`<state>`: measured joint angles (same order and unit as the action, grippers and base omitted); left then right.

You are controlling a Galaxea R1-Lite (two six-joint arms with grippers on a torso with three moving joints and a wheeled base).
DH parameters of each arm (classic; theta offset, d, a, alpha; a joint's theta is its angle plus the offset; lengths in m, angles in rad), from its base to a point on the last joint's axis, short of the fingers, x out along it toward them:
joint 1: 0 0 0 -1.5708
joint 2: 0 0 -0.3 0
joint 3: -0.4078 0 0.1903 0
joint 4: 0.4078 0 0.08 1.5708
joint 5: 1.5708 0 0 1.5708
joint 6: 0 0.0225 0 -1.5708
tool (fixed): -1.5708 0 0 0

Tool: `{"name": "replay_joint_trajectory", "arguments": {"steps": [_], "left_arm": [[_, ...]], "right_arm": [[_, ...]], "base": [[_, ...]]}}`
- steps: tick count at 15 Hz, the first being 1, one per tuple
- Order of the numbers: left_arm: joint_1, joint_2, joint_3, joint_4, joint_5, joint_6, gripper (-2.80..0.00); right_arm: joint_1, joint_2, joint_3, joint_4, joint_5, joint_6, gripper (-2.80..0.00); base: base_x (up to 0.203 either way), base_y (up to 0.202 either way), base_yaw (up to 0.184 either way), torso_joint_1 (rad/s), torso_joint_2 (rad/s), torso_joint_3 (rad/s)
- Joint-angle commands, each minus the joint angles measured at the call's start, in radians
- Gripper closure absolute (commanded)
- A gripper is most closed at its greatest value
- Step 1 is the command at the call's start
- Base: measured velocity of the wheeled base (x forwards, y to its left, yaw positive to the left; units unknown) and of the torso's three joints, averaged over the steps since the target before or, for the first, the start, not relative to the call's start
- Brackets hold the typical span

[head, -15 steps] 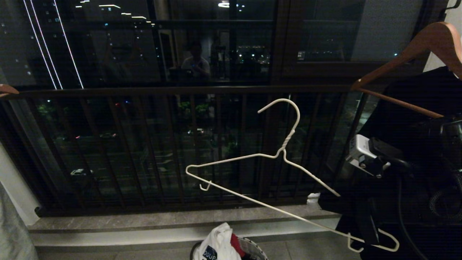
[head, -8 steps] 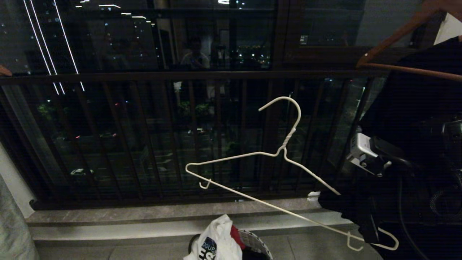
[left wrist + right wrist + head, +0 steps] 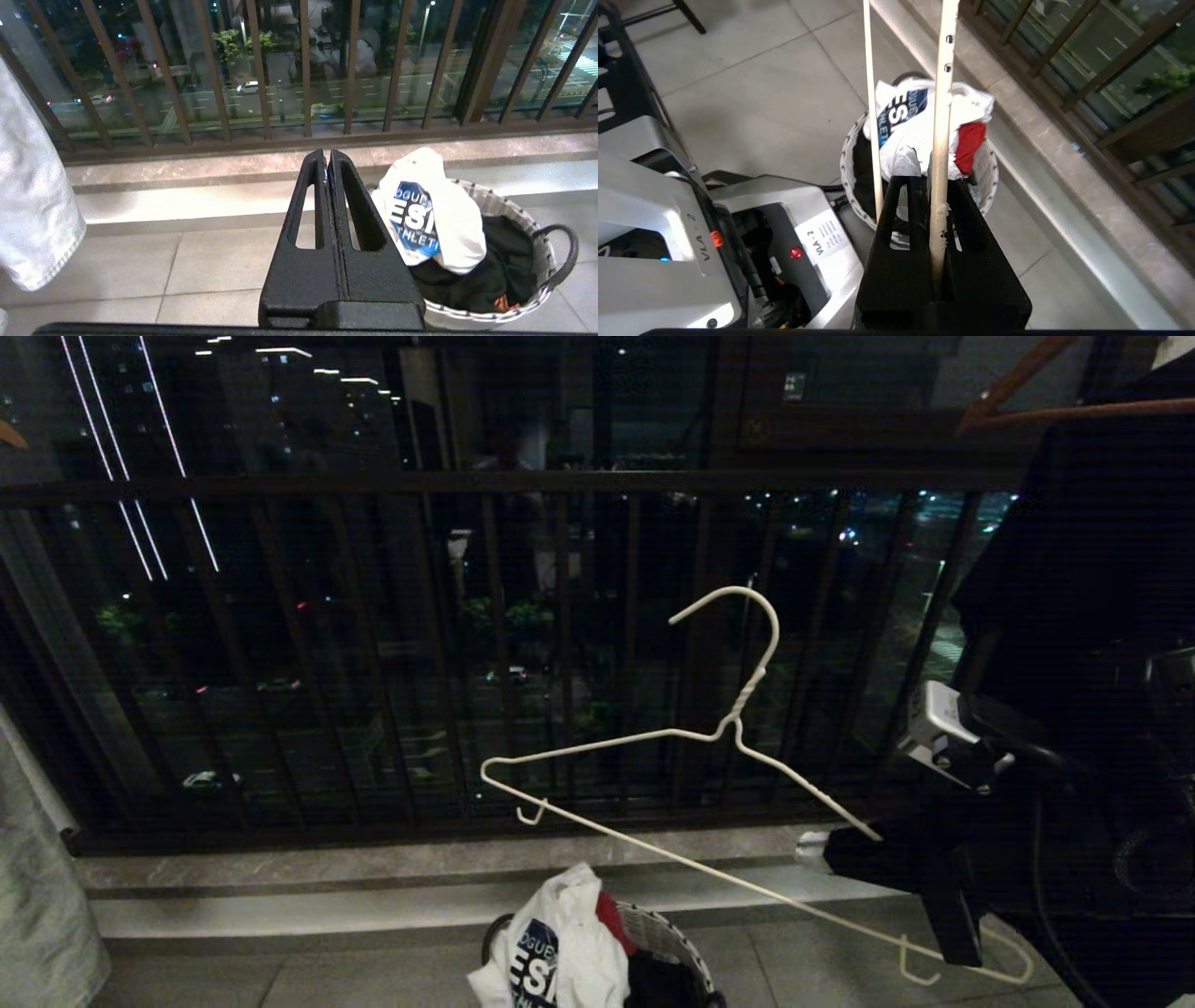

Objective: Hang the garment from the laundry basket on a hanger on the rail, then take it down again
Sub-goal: Pick up clothes from the basket

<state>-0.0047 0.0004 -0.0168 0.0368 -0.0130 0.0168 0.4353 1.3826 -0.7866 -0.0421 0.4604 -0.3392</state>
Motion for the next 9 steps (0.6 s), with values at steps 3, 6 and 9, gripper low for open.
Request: {"name": "replay_joint_trajectory", "arguments": {"steps": [3, 6, 9], "left_arm": [[0.0, 0.001, 0.0, 0.0, 0.0, 0.0, 0.0], [0.0, 0.001, 0.0, 0.0, 0.001, 0.0, 0.0], [0.0, 0.001, 0.0, 0.0, 0.001, 0.0, 0.0]], "right_arm": [[0.0, -0.004, 0.004, -0.001, 0.004, -0.013, 0.0], [0.002, -0.004, 0.005, -0.001, 0.004, -0.015, 0.0], [0.001, -0.004, 0.01, -0.001, 0.004, -0.028, 0.0]], "base": [[0.0, 0.0, 0.0, -0.169, 0.47, 0.312], [0.0, 0.0, 0.0, -0.148, 0.47, 0.323], [0.0, 0.0, 0.0, -0.12, 0.45, 0.332]]}}
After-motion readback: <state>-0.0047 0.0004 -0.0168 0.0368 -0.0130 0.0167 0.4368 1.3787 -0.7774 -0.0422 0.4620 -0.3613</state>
